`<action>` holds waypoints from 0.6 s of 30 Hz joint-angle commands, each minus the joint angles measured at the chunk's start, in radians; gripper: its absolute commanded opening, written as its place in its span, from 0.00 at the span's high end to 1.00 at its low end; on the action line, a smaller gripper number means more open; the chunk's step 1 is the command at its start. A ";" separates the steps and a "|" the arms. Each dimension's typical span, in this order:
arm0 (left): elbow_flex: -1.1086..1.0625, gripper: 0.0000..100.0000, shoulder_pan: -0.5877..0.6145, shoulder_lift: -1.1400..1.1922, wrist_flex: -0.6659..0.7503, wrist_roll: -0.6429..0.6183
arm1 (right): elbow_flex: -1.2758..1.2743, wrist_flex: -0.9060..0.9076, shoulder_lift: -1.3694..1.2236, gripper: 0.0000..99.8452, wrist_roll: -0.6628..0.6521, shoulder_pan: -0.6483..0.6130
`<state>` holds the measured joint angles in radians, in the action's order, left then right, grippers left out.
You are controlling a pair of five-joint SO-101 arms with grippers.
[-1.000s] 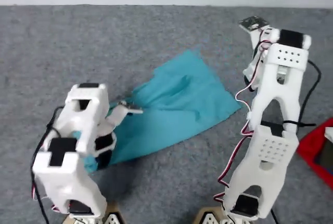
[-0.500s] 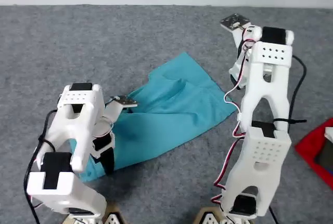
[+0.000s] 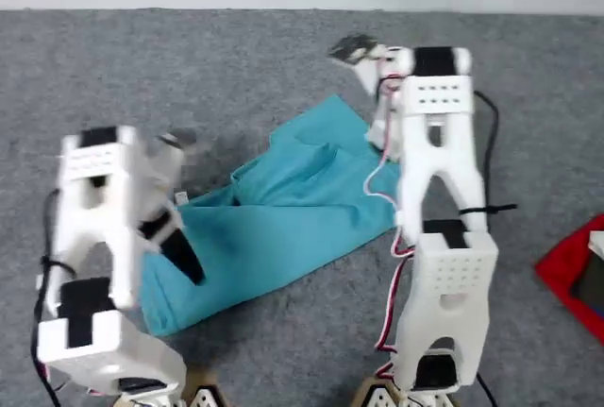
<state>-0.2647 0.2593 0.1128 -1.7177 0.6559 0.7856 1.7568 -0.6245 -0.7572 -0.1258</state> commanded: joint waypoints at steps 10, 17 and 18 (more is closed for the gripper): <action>0.168 0.60 0.414 -0.043 -0.037 0.002 | 0.009 -0.142 0.067 0.66 -0.020 -0.260; 0.166 0.60 0.511 -0.043 -0.035 0.002 | 0.009 -0.229 0.041 0.66 -0.021 -0.344; 0.166 0.60 0.512 -0.041 -0.035 0.002 | 0.009 -0.240 0.025 0.66 -0.021 -0.360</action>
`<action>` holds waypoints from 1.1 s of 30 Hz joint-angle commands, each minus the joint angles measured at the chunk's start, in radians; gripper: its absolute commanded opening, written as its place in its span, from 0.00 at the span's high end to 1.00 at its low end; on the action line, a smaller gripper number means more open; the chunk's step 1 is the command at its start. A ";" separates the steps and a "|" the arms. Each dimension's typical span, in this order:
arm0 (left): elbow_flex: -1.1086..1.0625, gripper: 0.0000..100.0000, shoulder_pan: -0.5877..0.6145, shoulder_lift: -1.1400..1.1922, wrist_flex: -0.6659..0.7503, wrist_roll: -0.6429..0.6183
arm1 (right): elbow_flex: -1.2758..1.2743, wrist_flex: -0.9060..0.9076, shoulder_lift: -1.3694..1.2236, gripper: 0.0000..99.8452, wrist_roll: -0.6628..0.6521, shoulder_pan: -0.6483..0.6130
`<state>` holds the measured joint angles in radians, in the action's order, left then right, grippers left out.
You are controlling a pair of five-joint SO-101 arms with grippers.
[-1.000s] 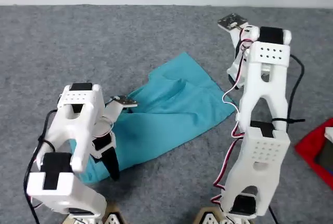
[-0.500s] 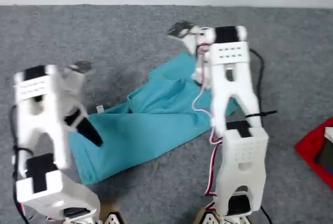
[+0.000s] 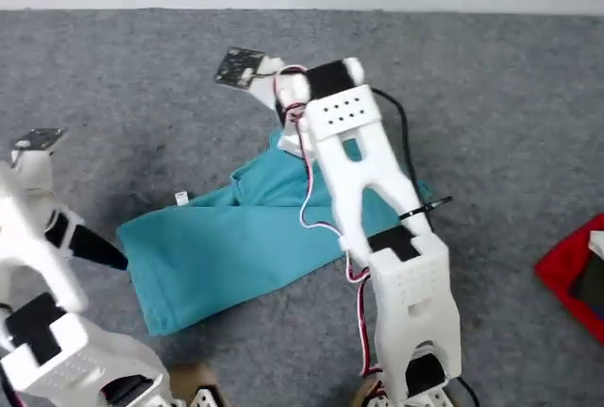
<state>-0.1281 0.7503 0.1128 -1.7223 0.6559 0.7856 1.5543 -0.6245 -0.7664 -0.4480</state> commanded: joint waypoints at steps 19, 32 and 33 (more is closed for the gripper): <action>-0.047 0.60 0.021 -0.043 -0.031 0.003 | 0.460 0.028 -0.369 0.99 -0.011 -0.028; -0.045 0.60 0.021 -0.043 -0.029 0.003 | 0.644 0.134 -0.423 0.95 -0.009 0.018; -0.047 0.60 0.021 -0.043 -0.029 0.003 | 0.649 0.150 -0.421 0.91 -0.009 0.018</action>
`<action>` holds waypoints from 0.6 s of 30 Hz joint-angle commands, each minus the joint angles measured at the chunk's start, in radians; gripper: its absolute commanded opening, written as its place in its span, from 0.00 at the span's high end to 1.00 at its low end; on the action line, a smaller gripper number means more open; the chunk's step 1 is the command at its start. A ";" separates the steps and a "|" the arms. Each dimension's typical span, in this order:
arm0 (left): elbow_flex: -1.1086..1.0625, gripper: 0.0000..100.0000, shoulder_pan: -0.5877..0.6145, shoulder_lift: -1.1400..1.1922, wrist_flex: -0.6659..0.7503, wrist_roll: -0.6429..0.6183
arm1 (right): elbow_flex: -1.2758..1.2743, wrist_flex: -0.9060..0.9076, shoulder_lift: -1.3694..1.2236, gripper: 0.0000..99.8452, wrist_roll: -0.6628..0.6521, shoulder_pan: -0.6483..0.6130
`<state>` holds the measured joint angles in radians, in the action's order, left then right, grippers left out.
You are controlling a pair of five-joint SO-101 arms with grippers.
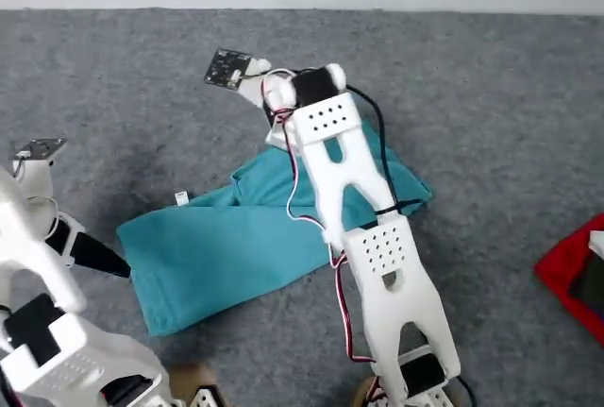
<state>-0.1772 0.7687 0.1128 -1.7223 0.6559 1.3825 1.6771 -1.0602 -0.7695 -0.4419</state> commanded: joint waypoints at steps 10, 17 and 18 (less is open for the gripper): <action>0.002 0.60 -0.002 -0.035 -0.029 0.003 | 0.048 0.110 -0.033 0.77 -0.009 -0.022; -0.004 0.60 0.003 -0.041 -0.029 0.003 | 0.057 0.031 -0.173 0.77 -0.009 -0.019; -0.013 0.60 0.003 -0.043 -0.029 0.003 | 0.057 0.027 -0.177 0.79 -0.011 -0.018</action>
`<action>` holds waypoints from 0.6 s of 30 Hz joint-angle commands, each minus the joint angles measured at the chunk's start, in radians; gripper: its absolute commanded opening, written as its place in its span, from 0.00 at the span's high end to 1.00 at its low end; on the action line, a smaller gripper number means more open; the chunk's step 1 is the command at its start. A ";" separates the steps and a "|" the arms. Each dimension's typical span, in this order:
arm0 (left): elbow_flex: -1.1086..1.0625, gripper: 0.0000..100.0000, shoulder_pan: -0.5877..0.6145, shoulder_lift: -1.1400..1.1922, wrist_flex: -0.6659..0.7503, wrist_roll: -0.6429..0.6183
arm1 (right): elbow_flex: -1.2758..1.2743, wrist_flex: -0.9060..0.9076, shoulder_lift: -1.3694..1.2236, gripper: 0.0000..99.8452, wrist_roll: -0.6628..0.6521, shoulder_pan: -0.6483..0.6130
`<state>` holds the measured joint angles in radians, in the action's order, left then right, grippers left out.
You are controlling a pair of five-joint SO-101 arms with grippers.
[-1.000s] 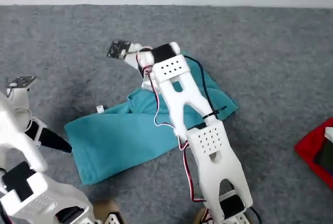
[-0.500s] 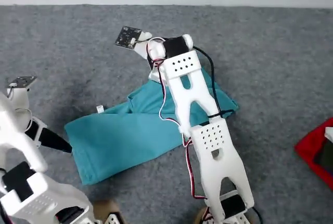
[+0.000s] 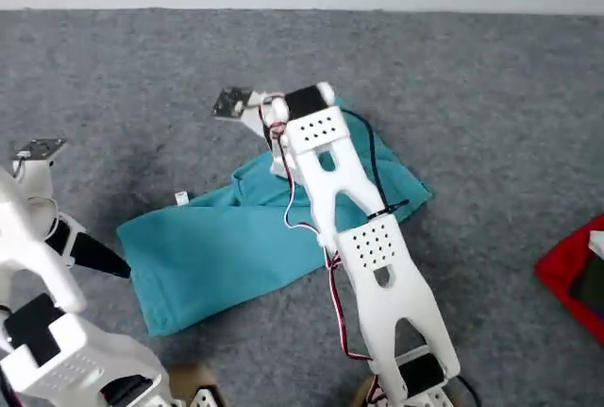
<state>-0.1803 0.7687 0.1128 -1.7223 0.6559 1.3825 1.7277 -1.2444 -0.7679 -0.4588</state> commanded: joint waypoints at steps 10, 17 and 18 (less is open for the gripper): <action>-0.079 0.60 0.003 -0.043 -0.015 0.005 | 0.176 0.001 0.013 0.99 -0.011 0.042; -0.079 0.60 0.003 -0.043 -0.015 0.005 | 0.278 0.048 0.012 0.99 -0.012 0.107; -0.079 0.60 0.003 -0.043 -0.015 0.005 | 0.290 0.048 0.013 0.99 -0.012 0.117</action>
<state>-0.2601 0.7687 0.1128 -1.7223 0.6559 1.6049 1.7522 -1.2505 -0.7695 -0.3805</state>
